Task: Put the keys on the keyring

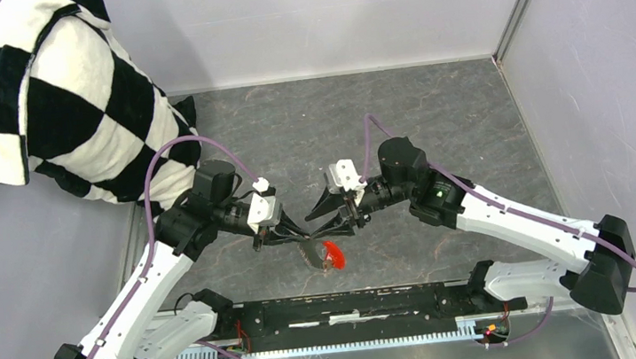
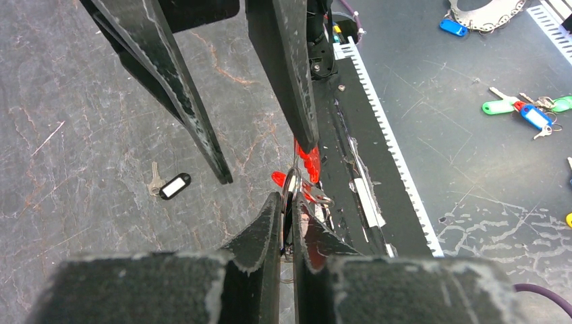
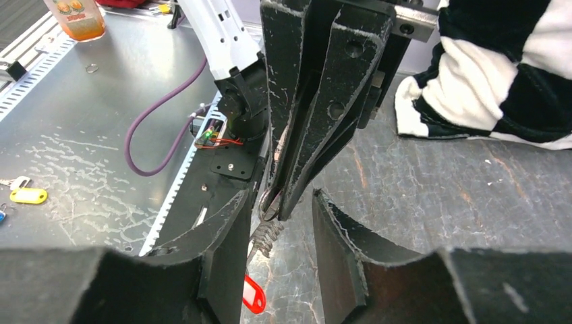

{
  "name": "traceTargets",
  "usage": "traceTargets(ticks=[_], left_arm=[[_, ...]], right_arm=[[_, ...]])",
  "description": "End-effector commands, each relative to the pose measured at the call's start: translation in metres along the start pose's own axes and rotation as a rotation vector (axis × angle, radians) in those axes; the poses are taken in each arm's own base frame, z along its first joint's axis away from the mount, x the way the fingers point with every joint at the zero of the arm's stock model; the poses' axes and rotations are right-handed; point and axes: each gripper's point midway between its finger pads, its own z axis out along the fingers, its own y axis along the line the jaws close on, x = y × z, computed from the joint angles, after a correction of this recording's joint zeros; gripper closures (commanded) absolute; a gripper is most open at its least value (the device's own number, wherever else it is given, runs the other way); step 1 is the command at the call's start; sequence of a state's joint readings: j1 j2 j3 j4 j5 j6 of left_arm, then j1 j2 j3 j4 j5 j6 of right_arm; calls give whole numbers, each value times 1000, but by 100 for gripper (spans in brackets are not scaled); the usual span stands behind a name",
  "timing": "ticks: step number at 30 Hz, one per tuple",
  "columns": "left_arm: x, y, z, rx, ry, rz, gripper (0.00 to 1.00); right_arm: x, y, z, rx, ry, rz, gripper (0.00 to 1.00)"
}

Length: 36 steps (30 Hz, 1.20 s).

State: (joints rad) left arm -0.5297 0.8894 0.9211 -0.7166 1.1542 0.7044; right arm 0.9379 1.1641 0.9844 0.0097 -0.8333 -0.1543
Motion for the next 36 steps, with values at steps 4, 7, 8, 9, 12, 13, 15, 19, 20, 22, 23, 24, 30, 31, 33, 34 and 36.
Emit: traceTargets(ticks=[4, 7, 8, 9, 12, 13, 15, 19, 20, 22, 23, 24, 30, 31, 33, 34, 36], left_arm=[[-15, 2, -2, -2, -25, 88, 98], [-16, 2, -3, -2, -25, 91, 98], [-16, 2, -3, -3, -25, 92, 98], [-17, 2, -3, -4, -25, 92, 98], [-16, 2, -3, -5, -24, 92, 98], [-16, 3, -3, -6, -23, 93, 98], [-15, 3, -3, -8, -20, 90, 98], [-2, 5, -5, -34, 24, 101, 66], [3, 4, -6, -33, 46, 122, 56], [18, 3, -8, -34, 101, 158, 41], [24, 3, -10, -34, 126, 175, 36], [28, 3, -11, -39, 146, 186, 32], [27, 8, -18, -91, 170, 275, 27], [26, 9, -17, -102, 161, 272, 27], [16, 11, -16, -117, 121, 274, 28], [11, 10, -15, -115, 102, 280, 29], [6, 9, -13, -109, 71, 250, 32]], right_arm=[[11, -2, 8, -6, 33, 28, 61], [17, -1, 7, -3, 50, 42, 62], [18, -1, 7, -3, 51, 44, 63], [19, -1, 7, -4, 54, 47, 65], [20, 0, 8, -14, 58, 52, 75], [20, 0, 9, -18, 59, 54, 81], [18, 0, 9, -21, 59, 52, 91], [15, -2, 7, -5, 59, 44, 100], [15, -2, 6, 0, 67, 45, 100], [18, -5, 3, 22, 93, 45, 100], [21, -6, 2, 29, 114, 50, 100], [23, -7, 0, 39, 131, 48, 100], [31, -10, -5, 74, 177, 55, 100], [31, -10, -4, 74, 183, 57, 100], [33, -11, -3, 73, 200, 67, 100], [33, -12, -2, 73, 208, 70, 99], [33, -12, 0, 69, 220, 77, 100]])
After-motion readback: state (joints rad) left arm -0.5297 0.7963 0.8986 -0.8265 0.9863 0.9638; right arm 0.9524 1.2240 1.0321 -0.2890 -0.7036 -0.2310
